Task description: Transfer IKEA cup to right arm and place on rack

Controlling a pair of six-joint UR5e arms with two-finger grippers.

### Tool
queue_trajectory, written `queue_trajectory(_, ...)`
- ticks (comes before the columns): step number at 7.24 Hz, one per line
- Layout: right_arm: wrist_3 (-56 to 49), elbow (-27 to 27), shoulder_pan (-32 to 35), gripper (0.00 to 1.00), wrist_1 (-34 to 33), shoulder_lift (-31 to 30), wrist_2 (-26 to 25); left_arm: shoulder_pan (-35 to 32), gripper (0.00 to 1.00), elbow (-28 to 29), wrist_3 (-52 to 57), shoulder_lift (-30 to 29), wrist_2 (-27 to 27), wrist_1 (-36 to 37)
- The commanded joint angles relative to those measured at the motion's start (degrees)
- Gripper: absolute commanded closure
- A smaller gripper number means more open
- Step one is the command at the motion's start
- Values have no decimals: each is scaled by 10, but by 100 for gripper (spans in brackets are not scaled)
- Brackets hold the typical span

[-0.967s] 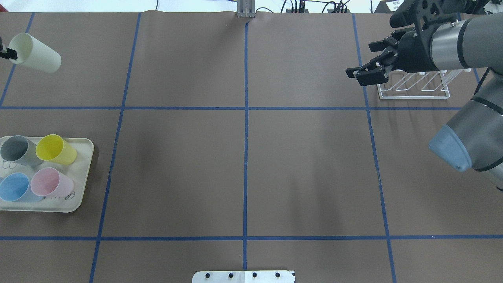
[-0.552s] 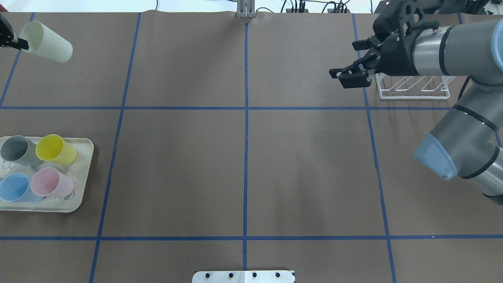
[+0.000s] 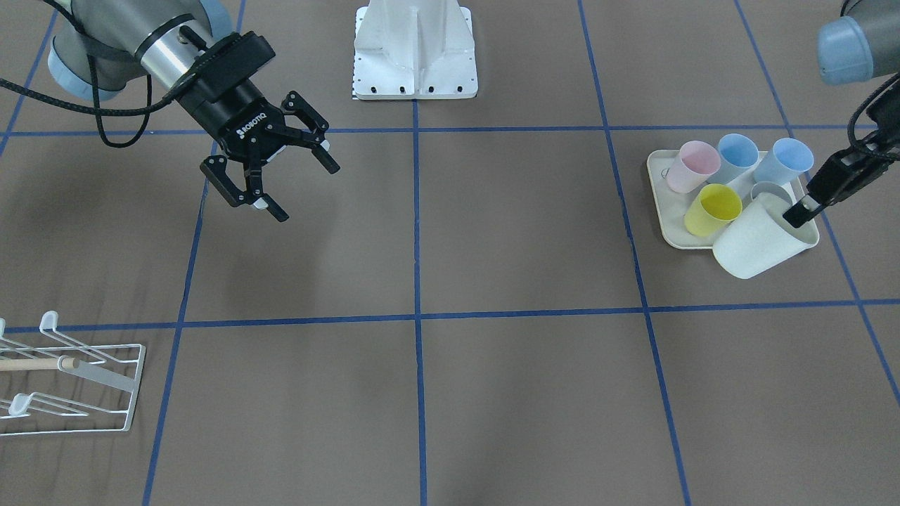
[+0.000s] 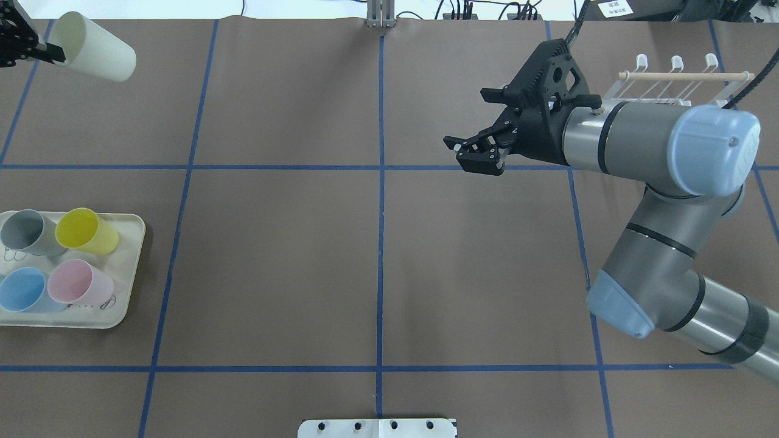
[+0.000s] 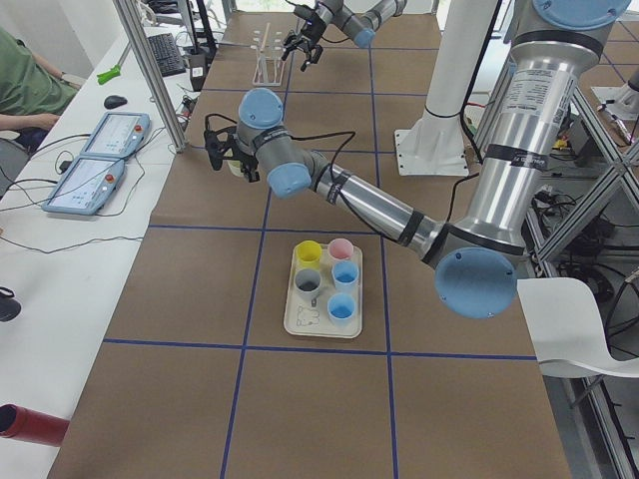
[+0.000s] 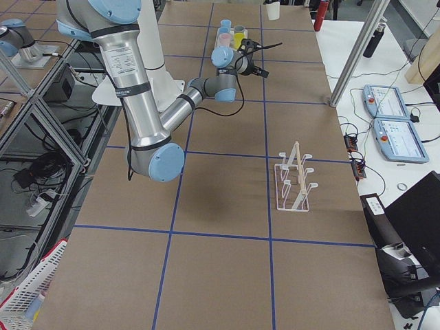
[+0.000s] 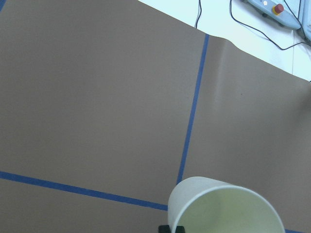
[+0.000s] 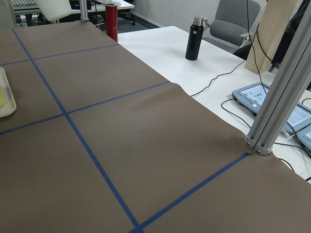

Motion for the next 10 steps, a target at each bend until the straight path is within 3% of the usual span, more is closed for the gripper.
queue_trajectory(1,-2,0,-45,1,1,17,-64,5,100,-9,-15,-3,0,1)
queue_trajectory(3,-2,-1,-85,1,1,49,-138,26,100,-17,-94,-19,0,0)
queue_trajectory(6,-48,-33,-123,1,1,119,-151,60,100,-15,-194,-51,0,3)
queue_trajectory(7,-53,-37,-124,1,41,125,-152,89,100,-19,-210,-60,-5,3)
queue_trajectory(10,-53,-151,-124,1,259,149,-182,108,100,-16,-245,-103,-125,-6)
